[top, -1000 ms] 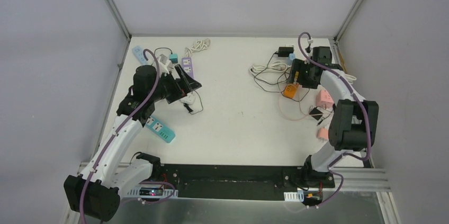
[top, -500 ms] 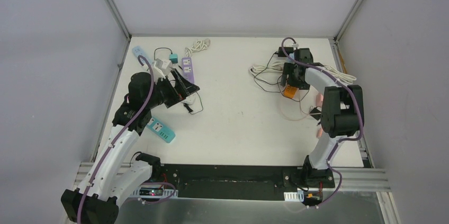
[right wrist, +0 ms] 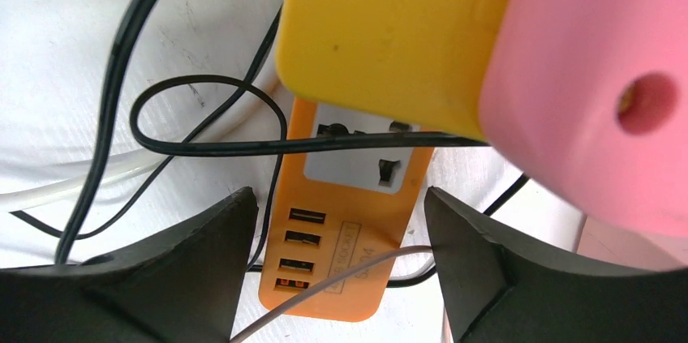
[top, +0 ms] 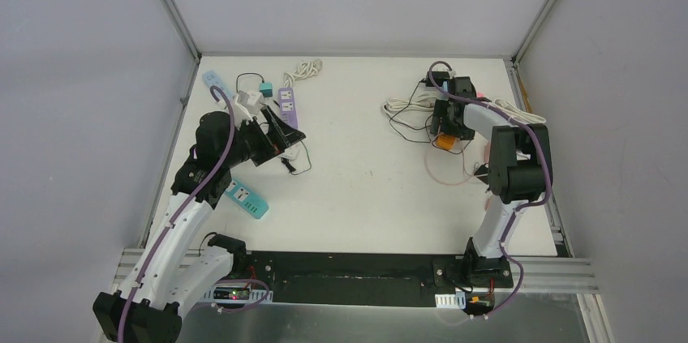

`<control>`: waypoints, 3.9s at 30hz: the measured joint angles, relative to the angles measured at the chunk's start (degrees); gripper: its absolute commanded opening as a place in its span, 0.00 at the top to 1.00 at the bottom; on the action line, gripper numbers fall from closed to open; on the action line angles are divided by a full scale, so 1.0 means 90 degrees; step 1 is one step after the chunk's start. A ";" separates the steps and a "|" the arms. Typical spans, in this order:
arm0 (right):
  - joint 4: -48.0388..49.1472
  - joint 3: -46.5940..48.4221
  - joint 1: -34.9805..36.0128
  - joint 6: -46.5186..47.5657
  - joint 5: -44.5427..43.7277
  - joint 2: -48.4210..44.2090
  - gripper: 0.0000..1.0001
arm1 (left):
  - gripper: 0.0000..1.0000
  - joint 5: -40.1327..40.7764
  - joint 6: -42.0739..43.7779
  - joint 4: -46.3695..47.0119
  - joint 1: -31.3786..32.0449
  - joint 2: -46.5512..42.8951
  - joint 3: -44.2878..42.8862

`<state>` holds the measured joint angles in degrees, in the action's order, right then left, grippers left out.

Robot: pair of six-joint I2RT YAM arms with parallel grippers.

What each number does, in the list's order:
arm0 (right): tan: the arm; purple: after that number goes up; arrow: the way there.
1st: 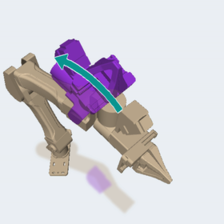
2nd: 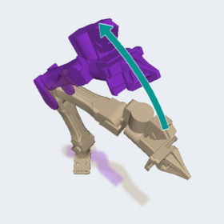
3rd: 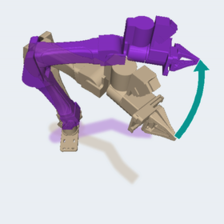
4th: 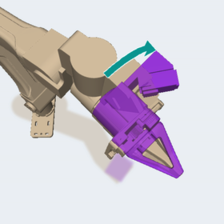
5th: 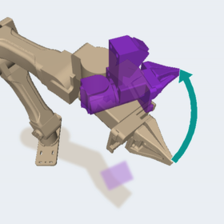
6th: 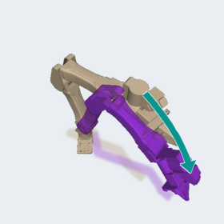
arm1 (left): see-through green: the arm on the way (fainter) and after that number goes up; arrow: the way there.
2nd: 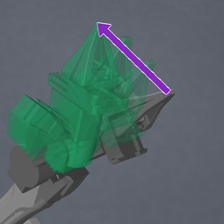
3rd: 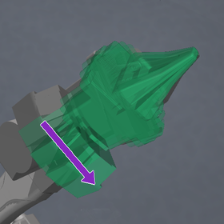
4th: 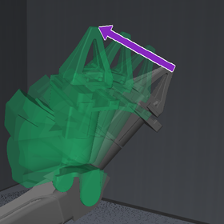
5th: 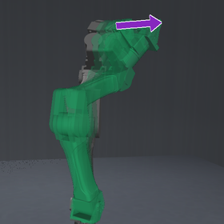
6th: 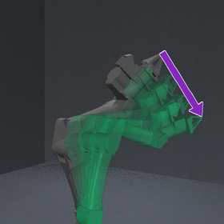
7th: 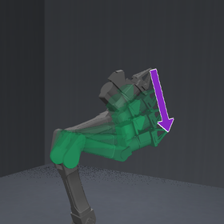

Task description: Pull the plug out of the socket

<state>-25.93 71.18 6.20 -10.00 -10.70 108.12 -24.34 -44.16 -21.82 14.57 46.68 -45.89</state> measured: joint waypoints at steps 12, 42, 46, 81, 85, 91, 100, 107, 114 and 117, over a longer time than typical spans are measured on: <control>0.0104 -0.0641 -0.0046 0.0245 -0.0002 -0.0981 0.52 | 0.04 0.0022 0.0000 -0.0051 0.0000 -0.0143 0.0034; -0.0398 -0.2693 0.1360 0.2050 0.3432 -0.3449 0.93 | 0.04 0.0010 0.0005 -0.0051 0.0000 0.0219 0.0032; -0.0435 -0.2834 0.2147 0.2475 0.3536 -0.3400 0.86 | 0.04 0.0010 0.0002 -0.0044 0.0000 0.0216 0.0032; -0.3776 -0.1467 0.1095 0.6028 0.6654 -0.2788 0.06 | 0.39 0.0678 -0.0731 0.2868 0.2055 0.2905 0.1122; -0.3827 -0.1467 0.0933 0.6120 0.6822 -0.2778 0.06 | 0.47 0.0639 -0.0712 0.3490 0.2055 0.3184 0.1375; -0.3886 -0.1467 0.0920 0.6181 0.6965 -0.2669 0.06 | 0.55 0.0568 -0.0670 0.4167 0.2040 0.3568 0.1751; -0.3939 -0.1416 0.0911 0.6220 0.7016 -0.2455 0.06 | 0.60 0.0107 -0.0653 0.4928 0.2038 0.4296 0.1695; -0.3949 -0.1401 0.0821 0.6229 0.7036 -0.2448 0.06 | 0.69 -0.0364 -0.0716 0.5469 0.2035 0.4811 0.1622; -0.3961 -0.1399 0.0777 0.6241 0.7053 -0.2380 0.06 | 1.00 -0.0716 -0.0746 0.5758 0.2038 0.4935 0.1503; -0.3961 -0.1399 0.0775 0.6246 0.7053 -0.2348 0.06 | 1.00 -0.0792 -0.0748 0.5775 0.2038 0.4932 0.1501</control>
<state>-61.58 58.59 13.17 46.22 52.77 86.98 -31.46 -50.89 30.15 32.91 91.07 -32.38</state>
